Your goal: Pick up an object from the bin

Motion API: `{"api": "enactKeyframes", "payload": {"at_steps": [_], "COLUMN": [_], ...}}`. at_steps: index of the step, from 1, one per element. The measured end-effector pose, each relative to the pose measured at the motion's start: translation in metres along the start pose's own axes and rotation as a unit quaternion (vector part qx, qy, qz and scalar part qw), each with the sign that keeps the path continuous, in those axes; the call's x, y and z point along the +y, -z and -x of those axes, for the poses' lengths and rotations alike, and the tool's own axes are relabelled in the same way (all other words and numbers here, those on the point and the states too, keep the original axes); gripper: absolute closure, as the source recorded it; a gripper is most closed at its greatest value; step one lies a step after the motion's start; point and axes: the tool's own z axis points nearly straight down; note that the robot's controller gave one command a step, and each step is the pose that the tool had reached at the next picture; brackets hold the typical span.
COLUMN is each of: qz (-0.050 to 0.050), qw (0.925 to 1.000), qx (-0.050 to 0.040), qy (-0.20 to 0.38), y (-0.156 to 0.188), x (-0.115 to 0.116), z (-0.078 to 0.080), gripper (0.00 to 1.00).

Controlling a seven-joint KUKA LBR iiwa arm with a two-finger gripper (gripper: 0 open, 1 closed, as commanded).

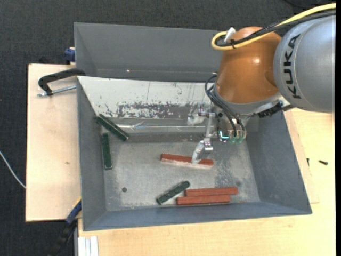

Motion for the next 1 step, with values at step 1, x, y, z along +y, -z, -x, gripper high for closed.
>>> {"api": "enactKeyframes", "payload": {"at_steps": [1], "qz": [0.000], "qw": [1.0000], "qx": [-0.0042], "qy": [0.000], "y": [0.0042], "x": [-0.0002], "z": [0.0017], "gripper": [0.00]}}
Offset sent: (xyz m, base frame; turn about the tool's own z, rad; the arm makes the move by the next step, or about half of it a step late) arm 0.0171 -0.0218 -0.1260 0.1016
